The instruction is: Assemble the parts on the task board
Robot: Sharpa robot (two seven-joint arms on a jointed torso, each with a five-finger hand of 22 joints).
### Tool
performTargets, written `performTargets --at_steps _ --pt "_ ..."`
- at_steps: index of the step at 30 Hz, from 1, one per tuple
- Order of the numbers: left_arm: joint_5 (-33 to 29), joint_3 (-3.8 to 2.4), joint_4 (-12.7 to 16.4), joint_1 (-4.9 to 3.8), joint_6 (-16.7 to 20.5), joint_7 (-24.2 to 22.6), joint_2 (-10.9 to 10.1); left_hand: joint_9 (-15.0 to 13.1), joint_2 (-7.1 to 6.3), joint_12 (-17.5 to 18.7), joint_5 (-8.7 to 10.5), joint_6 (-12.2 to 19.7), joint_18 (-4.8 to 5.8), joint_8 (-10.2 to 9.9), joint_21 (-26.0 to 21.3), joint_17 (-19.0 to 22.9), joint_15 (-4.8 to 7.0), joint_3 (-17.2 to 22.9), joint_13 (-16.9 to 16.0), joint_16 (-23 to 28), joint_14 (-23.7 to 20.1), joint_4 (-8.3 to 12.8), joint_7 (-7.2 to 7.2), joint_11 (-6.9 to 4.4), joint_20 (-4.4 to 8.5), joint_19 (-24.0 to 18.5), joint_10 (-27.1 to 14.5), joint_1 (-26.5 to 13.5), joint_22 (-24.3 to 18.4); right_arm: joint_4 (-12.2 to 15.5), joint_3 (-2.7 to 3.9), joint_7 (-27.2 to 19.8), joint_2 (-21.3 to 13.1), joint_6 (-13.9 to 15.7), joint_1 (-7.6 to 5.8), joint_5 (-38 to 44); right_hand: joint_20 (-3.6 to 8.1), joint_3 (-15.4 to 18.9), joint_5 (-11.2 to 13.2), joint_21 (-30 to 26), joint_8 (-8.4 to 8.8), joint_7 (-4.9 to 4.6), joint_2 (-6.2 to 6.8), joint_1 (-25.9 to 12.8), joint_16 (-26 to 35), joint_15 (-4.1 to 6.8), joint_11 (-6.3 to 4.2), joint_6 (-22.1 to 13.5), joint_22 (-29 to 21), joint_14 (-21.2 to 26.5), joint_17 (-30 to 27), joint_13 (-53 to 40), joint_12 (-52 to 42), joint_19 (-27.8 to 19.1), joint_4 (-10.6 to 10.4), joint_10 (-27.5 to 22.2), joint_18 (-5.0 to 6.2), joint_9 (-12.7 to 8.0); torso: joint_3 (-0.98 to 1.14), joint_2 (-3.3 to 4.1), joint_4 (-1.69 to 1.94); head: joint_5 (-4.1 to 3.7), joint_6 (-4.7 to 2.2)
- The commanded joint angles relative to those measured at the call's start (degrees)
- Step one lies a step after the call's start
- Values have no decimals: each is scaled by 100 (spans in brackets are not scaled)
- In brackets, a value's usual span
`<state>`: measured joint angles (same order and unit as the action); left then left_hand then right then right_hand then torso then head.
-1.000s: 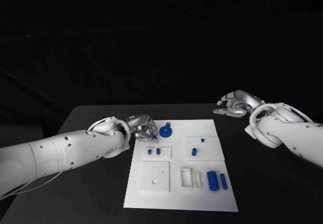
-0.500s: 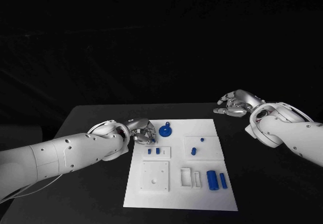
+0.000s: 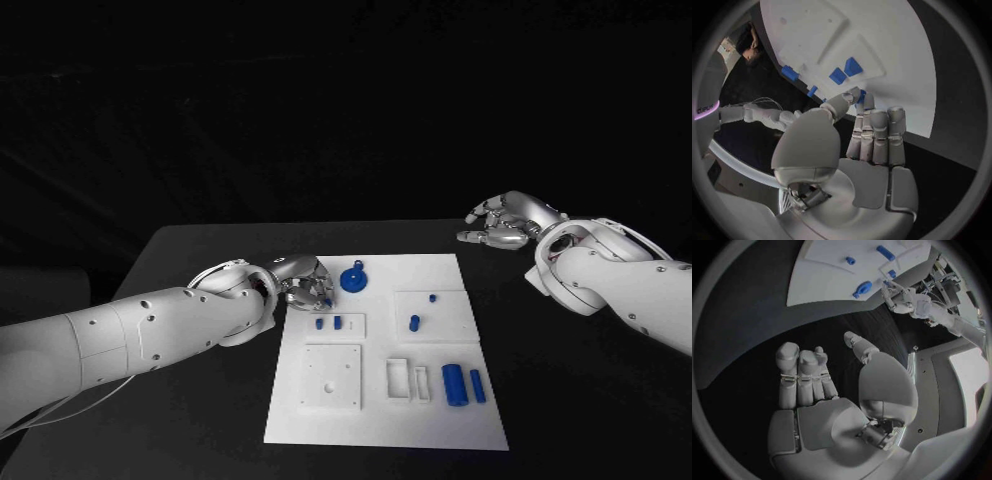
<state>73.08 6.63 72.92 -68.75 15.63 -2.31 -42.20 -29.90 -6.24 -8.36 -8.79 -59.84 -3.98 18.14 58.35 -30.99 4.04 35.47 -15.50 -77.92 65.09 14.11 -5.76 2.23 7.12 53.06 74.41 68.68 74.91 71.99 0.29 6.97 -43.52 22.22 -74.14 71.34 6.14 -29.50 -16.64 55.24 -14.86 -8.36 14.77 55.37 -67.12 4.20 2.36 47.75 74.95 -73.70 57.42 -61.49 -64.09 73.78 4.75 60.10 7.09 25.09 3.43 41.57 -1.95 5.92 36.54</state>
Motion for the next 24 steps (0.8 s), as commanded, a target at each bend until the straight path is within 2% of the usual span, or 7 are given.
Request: performTargets --at_steps 1,14,24 --pt "-65 -1 4 12 92 -22 34 0 71 14 14 -47 -190 34 7 10 6 13 -8 -1 25 -4 13 7 231 14 31 -10 56 21 3 -58 0 -12 2 31 40 0 -26 -25 -30 -42 -49 3 26 -3 -15 -14 64 -52 9 8 -31 16 -18 -32 791 -9 -3 2 2 0 10" --pt "-63 -2 -41 24 153 -12 90 1 76 20 30 -49 -189 31 8 10 7 17 -10 -3 29 -5 14 6 233 16 34 -8 57 20 3 -49 -3 -20 2 38 40 -1 -27 -26 -30 -42 -49 5 27 -3 -15 -14 65 -53 9 9 -33 16 -18 -32 791 -9 -5 3 0 1 11" --pt "-51 -1 -48 24 -15 27 135 3 78 26 35 -49 -189 29 9 11 8 22 -11 -5 32 0 14 5 236 18 36 0 58 21 3 -49 -2 -26 2 38 41 0 -27 -27 -30 -42 -49 5 27 -3 -15 -14 65 -53 9 10 -34 17 -18 -32 791 -9 -4 -1 0 2 20"
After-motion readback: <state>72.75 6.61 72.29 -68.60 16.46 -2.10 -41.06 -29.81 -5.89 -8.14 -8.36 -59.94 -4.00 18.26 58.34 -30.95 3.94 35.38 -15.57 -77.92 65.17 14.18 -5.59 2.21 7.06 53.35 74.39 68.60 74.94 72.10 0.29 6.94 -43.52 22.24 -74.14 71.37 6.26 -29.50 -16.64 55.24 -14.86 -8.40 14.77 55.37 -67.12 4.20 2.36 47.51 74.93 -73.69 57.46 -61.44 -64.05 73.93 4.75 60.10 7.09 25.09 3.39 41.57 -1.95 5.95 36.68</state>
